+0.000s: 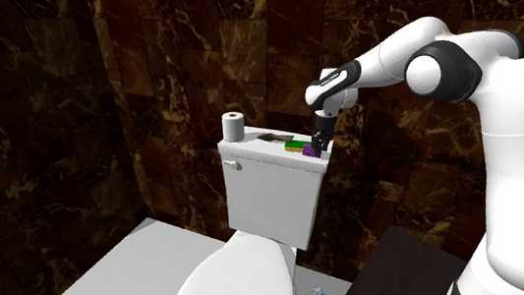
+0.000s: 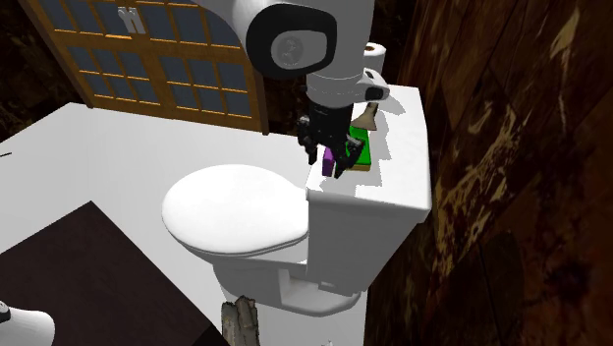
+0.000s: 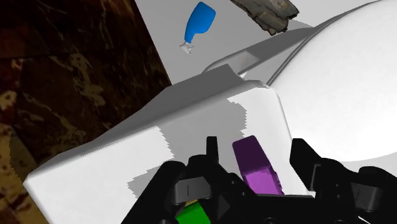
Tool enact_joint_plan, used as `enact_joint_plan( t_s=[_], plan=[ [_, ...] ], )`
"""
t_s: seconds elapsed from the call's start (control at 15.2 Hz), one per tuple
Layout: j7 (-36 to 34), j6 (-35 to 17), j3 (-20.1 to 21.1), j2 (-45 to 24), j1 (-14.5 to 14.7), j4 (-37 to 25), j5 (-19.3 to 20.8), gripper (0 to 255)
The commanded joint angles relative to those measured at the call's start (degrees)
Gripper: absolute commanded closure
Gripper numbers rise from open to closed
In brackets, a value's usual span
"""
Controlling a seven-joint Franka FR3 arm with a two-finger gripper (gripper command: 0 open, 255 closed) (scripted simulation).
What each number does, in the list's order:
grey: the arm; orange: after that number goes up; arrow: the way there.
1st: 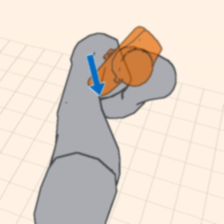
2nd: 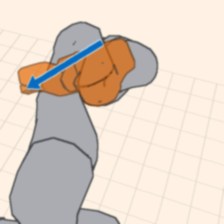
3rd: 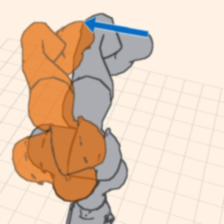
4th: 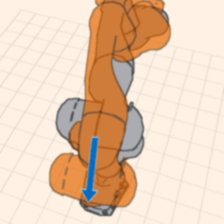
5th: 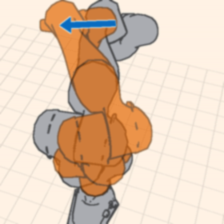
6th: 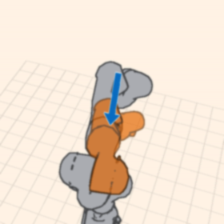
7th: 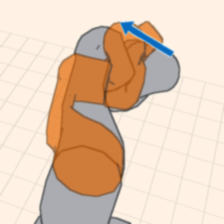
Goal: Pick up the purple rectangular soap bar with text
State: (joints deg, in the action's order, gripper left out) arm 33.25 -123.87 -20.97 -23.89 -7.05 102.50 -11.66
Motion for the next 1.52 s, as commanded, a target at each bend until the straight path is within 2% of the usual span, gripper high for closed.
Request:
enact_joint_plan(
  t_s=[0.0, 0.53, 1.45],
  plan=[
    [0.03, -0.09, 0.01, -0.07, -0.02, 0.00, -0.04, 255],
    [-0.02, -0.09, 0.02, -0.03, 0.02, 0.04, -0.02, 255],
    [-1.65, 8.88, -1.00, 4.43, 0.58, -4.82, 2.30, 255]
  ],
)
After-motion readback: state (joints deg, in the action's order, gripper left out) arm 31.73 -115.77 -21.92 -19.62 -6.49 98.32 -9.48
